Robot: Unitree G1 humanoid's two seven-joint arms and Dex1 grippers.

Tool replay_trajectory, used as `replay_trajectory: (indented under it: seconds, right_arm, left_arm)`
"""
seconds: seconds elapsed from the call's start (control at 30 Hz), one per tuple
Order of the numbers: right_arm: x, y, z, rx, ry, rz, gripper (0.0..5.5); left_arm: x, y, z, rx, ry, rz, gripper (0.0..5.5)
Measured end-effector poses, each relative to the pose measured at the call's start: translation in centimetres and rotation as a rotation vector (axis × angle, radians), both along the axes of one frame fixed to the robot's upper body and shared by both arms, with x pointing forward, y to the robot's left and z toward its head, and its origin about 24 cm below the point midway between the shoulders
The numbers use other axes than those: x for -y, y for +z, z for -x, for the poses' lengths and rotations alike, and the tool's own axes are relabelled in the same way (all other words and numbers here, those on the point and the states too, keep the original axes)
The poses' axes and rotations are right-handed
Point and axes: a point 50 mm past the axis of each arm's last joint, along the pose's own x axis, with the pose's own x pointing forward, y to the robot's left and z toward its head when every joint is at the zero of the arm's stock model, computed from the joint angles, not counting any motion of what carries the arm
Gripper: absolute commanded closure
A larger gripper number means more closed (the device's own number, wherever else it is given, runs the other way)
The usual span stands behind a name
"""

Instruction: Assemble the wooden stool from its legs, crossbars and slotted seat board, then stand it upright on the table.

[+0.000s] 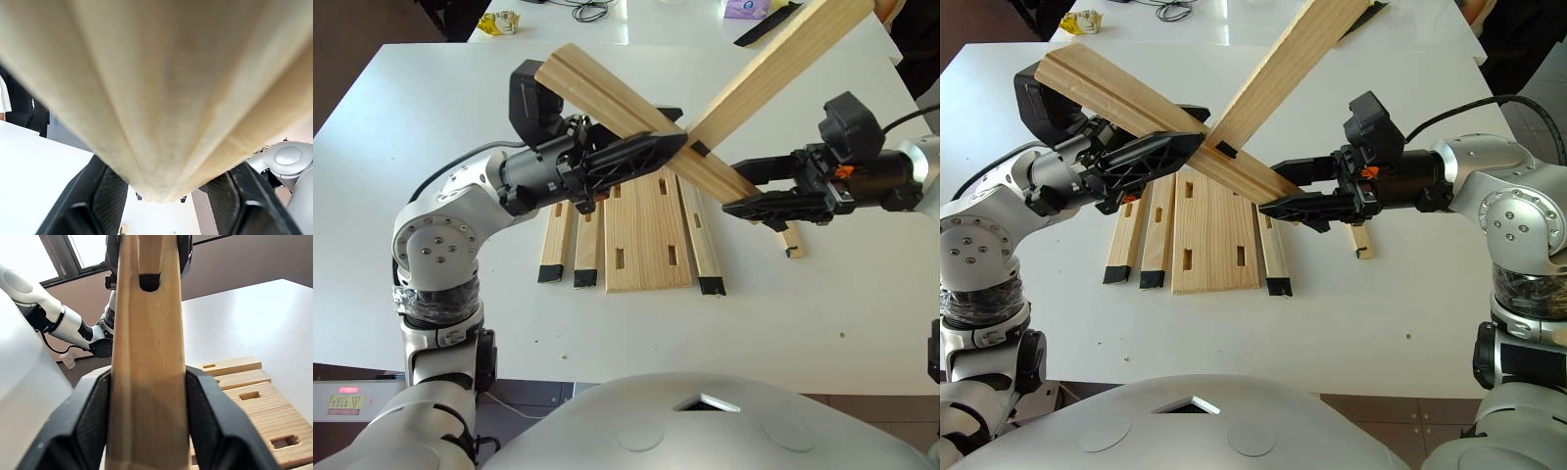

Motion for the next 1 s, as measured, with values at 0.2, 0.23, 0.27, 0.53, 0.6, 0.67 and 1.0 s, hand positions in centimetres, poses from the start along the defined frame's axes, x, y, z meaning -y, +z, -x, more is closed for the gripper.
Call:
replay_trajectory:
  seconds: [0.2,0.23,0.27,0.53,0.6,0.67,1.0]
  right_arm:
    - [0.0,-0.1,0.0,0.005,0.007,0.019,3.06]
    - [0.0,-0.1,0.0,0.017,-0.001,0.026,2.98]
    - [-0.1,-0.2,-0.1,0.030,-0.004,0.036,2.79]
    - [1.4,-4.7,0.6,0.076,0.018,0.305,1.58]
    - [2.4,-6.9,0.4,0.089,-0.012,0.405,1.26]
    - [3.3,-7.8,0.1,0.102,-0.045,0.453,0.93]
    - [6.0,-10.3,1.0,0.077,-0.204,0.528,0.64]
  left_arm:
    - [0.0,-0.3,0.1,0.011,0.000,-0.005,3.37]
    - [0.0,-0.3,0.1,0.013,0.001,-0.006,3.37]
    - [0.0,-0.4,0.1,0.011,0.006,-0.011,3.38]
    - [-0.5,-0.9,-0.6,-0.026,0.051,-0.015,3.43]
    - [-0.8,-0.7,-0.9,-0.023,0.066,-0.017,3.43]
    - [-1.2,-0.6,-1.1,-0.015,0.090,-0.038,3.43]
    - [-4.8,-0.6,0.4,0.177,0.142,-0.405,3.43]
